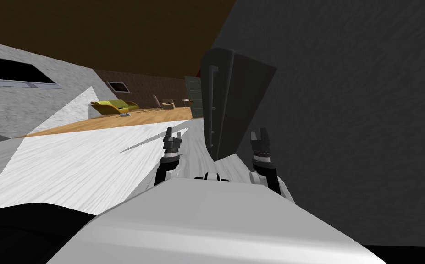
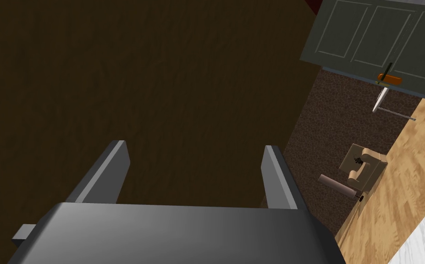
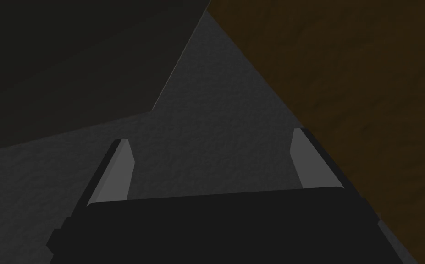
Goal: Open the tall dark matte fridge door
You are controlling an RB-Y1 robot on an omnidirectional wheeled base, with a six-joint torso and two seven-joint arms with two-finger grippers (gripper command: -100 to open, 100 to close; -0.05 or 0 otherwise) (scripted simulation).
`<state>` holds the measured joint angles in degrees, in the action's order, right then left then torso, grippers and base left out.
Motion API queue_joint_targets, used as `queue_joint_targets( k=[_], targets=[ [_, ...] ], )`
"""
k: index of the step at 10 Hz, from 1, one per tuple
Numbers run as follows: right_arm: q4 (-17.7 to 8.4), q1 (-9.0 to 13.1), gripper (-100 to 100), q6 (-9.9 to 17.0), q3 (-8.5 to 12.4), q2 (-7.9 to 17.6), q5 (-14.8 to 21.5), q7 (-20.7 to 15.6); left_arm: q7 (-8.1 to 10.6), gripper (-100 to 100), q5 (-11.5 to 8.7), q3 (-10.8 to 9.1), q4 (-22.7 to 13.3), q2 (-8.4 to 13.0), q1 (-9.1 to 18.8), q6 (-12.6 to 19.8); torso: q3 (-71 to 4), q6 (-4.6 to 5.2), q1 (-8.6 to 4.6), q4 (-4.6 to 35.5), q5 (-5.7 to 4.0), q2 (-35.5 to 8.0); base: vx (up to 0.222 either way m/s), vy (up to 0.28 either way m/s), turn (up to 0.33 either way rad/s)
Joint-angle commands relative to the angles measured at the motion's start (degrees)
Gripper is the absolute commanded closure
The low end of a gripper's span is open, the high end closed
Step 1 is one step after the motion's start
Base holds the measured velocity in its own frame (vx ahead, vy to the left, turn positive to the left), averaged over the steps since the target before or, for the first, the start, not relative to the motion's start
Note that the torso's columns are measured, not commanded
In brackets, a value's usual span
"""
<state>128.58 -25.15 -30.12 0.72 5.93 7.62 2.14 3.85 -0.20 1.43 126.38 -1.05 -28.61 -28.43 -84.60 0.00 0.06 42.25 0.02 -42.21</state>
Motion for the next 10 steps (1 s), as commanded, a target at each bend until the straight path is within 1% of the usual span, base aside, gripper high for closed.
queue_joint_targets(
  k=[1, 5, 6, 8, 9, 10],
  targets=[
    [-0.7, 3.1, -100, -0.7, 0.5, 4.2, 3.4, 0.0, 0.00, 0, 0.0, 0.00, 0.0, 0.0, 0.0, 0.0, 0.0, 0.00, -0.04, 0.0, -0.01, 0.0, 0.050, 0.051, -0.020],
    [-1.6, 9.6, -100, -2.0, 1.4, 11.0, 10.4, -0.1, 0.00, 0, 0.0, 0.00, 0.0, 0.0, 0.0, 0.0, 0.0, 0.00, -0.05, 0.0, -0.02, 0.0, 0.069, 0.067, -0.032],
    [-1.6, 9.7, -100, -2.0, 1.4, 11.4, 10.7, -0.1, 0.00, 0, 0.0, 0.00, 0.0, 0.0, 0.0, 0.0, 0.0, 0.00, 0.00, 0.0, 0.00, 0.0, 0.051, 0.054, -0.013],
    [-2.0, 13.4, -100, -2.8, 2.0, 15.2, 14.5, -0.2, 0.00, 0, 0.0, 0.00, 0.0, 0.0, 0.0, 0.0, 0.1, 0.01, -0.14, 0.1, -0.04, -0.2, 0.055, 0.049, -0.030],
    [-2.0, 13.6, -100, -2.8, 2.0, 15.4, 15.0, -0.2, 0.00, 0, 0.0, 0.00, 0.0, 0.0, 0.0, 0.0, 0.0, 0.00, -0.06, 0.0, -0.02, -0.1, 0.054, 0.051, -0.014],
    [-2.3, 15.6, -100, -3.2, 2.3, 17.4, 17.2, -0.2, 0.00, 0, 0.0, 0.00, 0.0, 0.0, 0.0, 0.0, 0.0, 0.00, -0.05, 0.0, -0.02, -0.1, 0.043, 0.056, -0.030]
  ],
)
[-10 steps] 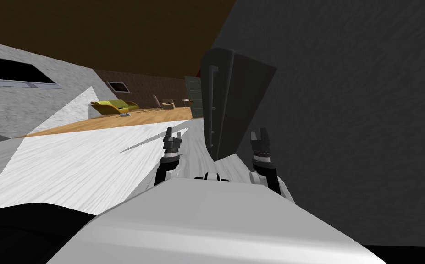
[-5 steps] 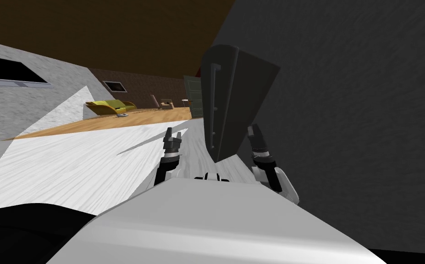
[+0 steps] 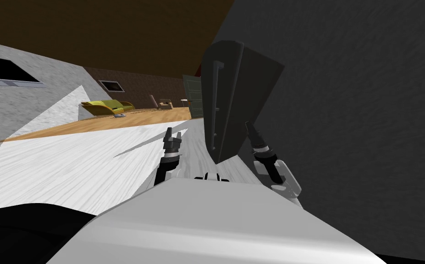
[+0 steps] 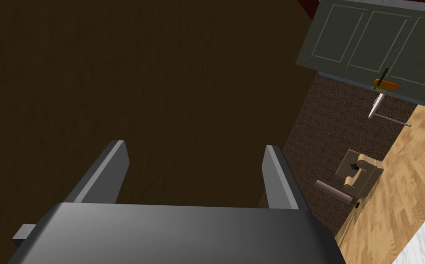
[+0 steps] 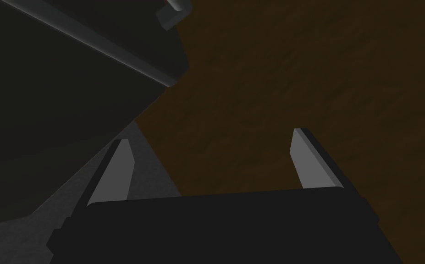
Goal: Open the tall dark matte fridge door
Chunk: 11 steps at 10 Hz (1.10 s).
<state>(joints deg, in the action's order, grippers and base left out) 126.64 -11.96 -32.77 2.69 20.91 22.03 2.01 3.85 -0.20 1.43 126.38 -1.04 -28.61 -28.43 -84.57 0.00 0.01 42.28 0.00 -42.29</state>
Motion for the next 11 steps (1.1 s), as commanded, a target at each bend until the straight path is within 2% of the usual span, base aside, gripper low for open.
queue_joint_targets(
  k=[1, 2, 4, 5, 7, 8, 9, 10, 11],
  targets=[
    [-0.6, 4.2, -100, -1.0, 0.7, 4.1, 4.5, -0.1, 0.00, 0, 0.0, 0.00, 0.0, 0.0, 0.0, 0.0, 0.0, 0.00, 0.02, 0.0, 0.01, 0.0, 0.070, 0.072, -0.035],
    [-0.6, 4.6, -100, -1.0, 0.7, 4.6, 5.2, -0.1, 0.00, 0, 0.0, 0.00, 0.0, 0.0, 0.0, 0.0, 0.0, 0.00, 0.05, 0.0, 0.02, 0.1, 0.061, 0.050, -0.015],
    [-1.2, 8.5, -100, -1.9, 1.3, 8.5, 8.9, -0.1, 0.00, 0, 0.0, 0.00, 0.0, 0.0, 0.0, 0.0, 0.0, 0.00, -0.04, 0.0, -0.01, 0.0, 0.062, 0.065, -0.033],
    [-1.2, 9.0, -100, -1.9, 1.3, 8.9, 10.0, -0.1, 0.00, 0, 0.0, 0.00, 0.0, 0.0, 0.0, 0.0, 0.0, 0.00, 0.05, 0.0, 0.01, 0.0, 0.056, 0.057, -0.023],
    [-1.9, 13.1, -100, -2.7, 2.0, 13.0, 13.8, -0.2, 0.00, 0, 0.0, 0.00, 0.0, 0.0, 0.0, 0.0, 0.0, 0.00, -0.07, 0.0, -0.02, 0.0, 0.064, 0.060, -0.035],
    [-1.9, 13.6, -100, -2.7, 2.0, 13.5, 15.0, -0.2, 0.00, 0, 0.0, 0.00, 0.0, 0.0, 0.0, 0.0, 0.0, 0.00, 0.04, 0.0, 0.01, 0.0, 0.067, 0.071, -0.019],
    [-2.4, 16.0, -100, -3.1, 2.3, 15.8, 17.0, -0.2, 0.00, 0, 0.0, 0.00, 0.0, 0.0, 0.0, 0.0, 0.0, -0.01, 0.03, 0.0, 0.01, 0.0, 0.063, 0.071, -0.026],
    [-2.4, 16.0, -100, -3.1, 2.3, 15.8, 17.6, -0.2, 0.00, 0, 0.0, 0.00, 0.0, 0.0, 0.0, 0.0, 0.0, 0.00, 0.01, 0.0, 0.01, 0.0, 0.045, 0.053, -0.014],
    [-3.0, 18.4, -100, -3.6, 2.7, 18.2, 19.9, -0.3, 0.00, 0, 0.0, 0.00, 0.0, 0.0, 0.0, 0.0, 0.0, 0.01, -0.07, 0.0, -0.02, -0.1, 0.043, 0.049, -0.036]
  ],
)
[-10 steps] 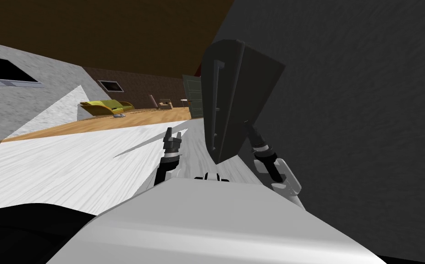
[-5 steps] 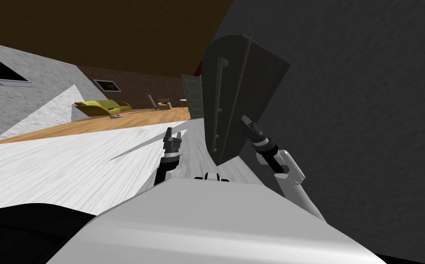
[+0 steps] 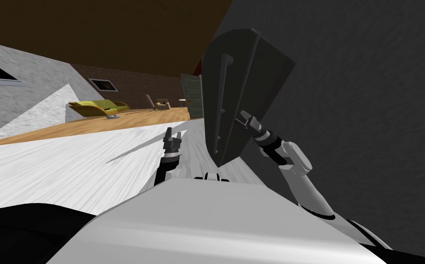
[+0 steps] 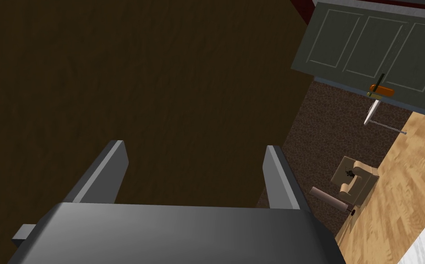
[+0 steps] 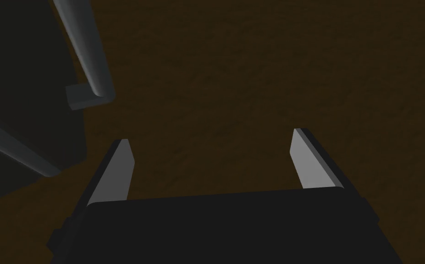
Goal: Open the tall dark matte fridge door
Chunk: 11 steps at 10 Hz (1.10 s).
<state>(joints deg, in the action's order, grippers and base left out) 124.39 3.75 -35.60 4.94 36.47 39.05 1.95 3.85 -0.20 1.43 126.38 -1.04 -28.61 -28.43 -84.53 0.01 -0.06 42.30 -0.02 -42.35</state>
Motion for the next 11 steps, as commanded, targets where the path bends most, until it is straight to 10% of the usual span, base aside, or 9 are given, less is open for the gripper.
queue_joint_targets(
  k=[1, 11],
  targets=[
    [-1.4, 4.4, -100, -1.1, 0.8, 4.3, 4.4, -0.2, 0.00, 0, 0.0, 0.00, 0.0, 0.0, 0.0, 0.0, 0.0, 0.00, 0.00, 0.0, 0.00, 0.0, 0.074, 0.084, -0.039],
    [-6.5, 19.1, -100, -3.1, 2.8, 19.2, 19.9, -0.5, 0.00, 0, 0.0, 0.00, 0.0, 0.0, 0.0, 0.0, 0.0, 0.00, 0.04, 0.0, 0.01, 0.0, 0.057, 0.061, -0.028]
  ],
)
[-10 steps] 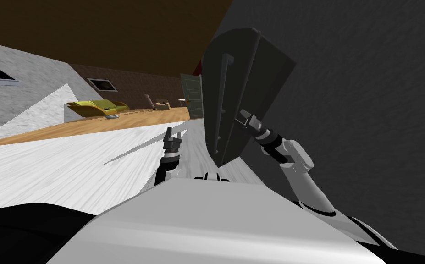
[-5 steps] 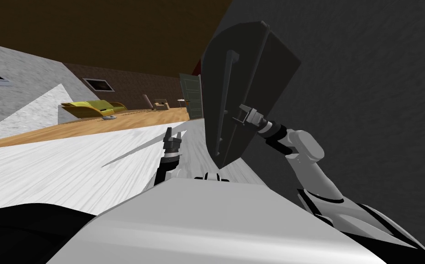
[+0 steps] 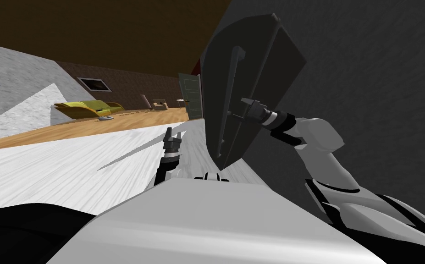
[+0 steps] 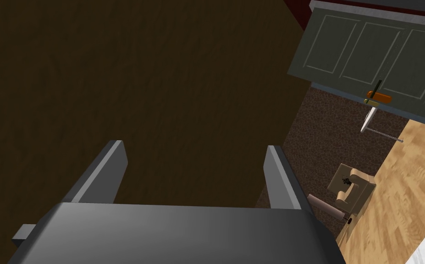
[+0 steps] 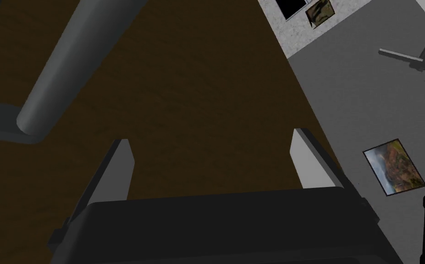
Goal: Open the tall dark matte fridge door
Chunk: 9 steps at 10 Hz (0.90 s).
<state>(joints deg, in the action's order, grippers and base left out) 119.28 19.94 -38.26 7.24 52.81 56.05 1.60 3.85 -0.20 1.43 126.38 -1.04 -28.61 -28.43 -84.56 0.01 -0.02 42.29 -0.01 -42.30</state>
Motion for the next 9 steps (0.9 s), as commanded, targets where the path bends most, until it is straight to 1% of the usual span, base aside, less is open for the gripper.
queue_joint_targets(
  k=[1, 2, 3, 4, 5, 6, 7, 8, 9],
  targets=[
    [-1.4, 3.6, -100, -0.5, 0.5, 3.9, 3.9, -0.1, 0.00, 0, 0.0, 0.00, 0.0, 0.0, 0.0, 0.0, 0.0, -0.01, 0.13, 0.0, 0.03, 0.0, 0.061, 0.069, -0.018],
    [-2.4, 5.6, -100, -0.7, 0.8, 5.9, 6.0, -0.2, 0.00, 0, 0.0, 0.00, 0.0, 0.0, 0.0, 0.0, 0.0, -0.02, 0.05, 0.0, 0.02, 0.0, 0.056, 0.050, -0.019],
    [-2.4, 5.9, -100, -0.7, 0.8, 6.4, 6.3, -0.2, 0.00, 0, 0.0, 0.00, 0.0, 0.0, 0.0, 0.0, 0.0, 0.00, -0.03, 0.0, -0.01, 0.0, 0.043, 0.039, -0.016],
    [-3.4, 8.2, -100, -1.0, 1.1, 8.7, 8.7, -0.2, 0.00, 0, 0.0, 0.00, 0.0, 0.0, 0.0, 0.0, 0.0, -0.01, -0.07, 0.0, -0.03, 0.0, 0.042, 0.057, -0.023],
    [-4.4, 9.7, -100, -1.3, 1.4, 10.3, 10.4, -0.3, 0.00, 0, 0.0, 0.00, 0.0, 0.0, 0.0, 0.0, 0.0, 0.00, 0.03, 0.0, 0.00, 0.0, 0.062, 0.062, -0.042],
    [-4.4, 10.5, -100, -1.3, 1.4, 11.3, 11.0, -0.3, 0.00, 0, 0.0, 0.00, 0.0, 0.0, 0.0, 0.0, 0.0, 0.00, 0.05, 0.0, 0.02, 0.0, 0.050, 0.054, -0.021],
    [-5.3, 12.5, -100, -1.5, 1.7, 13.5, 13.2, -0.3, 0.00, 0, 0.0, 0.00, 0.0, 0.0, 0.0, 0.0, 0.0, -0.02, 0.04, 0.0, 0.01, 0.0, 0.051, 0.065, -0.025],
    [-6.2, 14.5, -100, -1.8, 2.0, 15.2, 14.9, -0.3, 0.00, 0, 0.0, 0.00, 0.0, 0.0, 0.0, 0.0, 0.0, -0.01, 0.05, 0.0, 0.02, 0.0, 0.069, 0.075, -0.034],
    [-6.2, 14.7, -100, -1.8, 2.0, 15.7, 15.3, -0.3, 0.00, 0, 0.0, 0.00, 0.0, 0.0, 0.0, 0.0, 0.0, 0.00, 0.06, 0.0, 0.01, 0.1, 0.050, 0.056, -0.019]
  ],
)
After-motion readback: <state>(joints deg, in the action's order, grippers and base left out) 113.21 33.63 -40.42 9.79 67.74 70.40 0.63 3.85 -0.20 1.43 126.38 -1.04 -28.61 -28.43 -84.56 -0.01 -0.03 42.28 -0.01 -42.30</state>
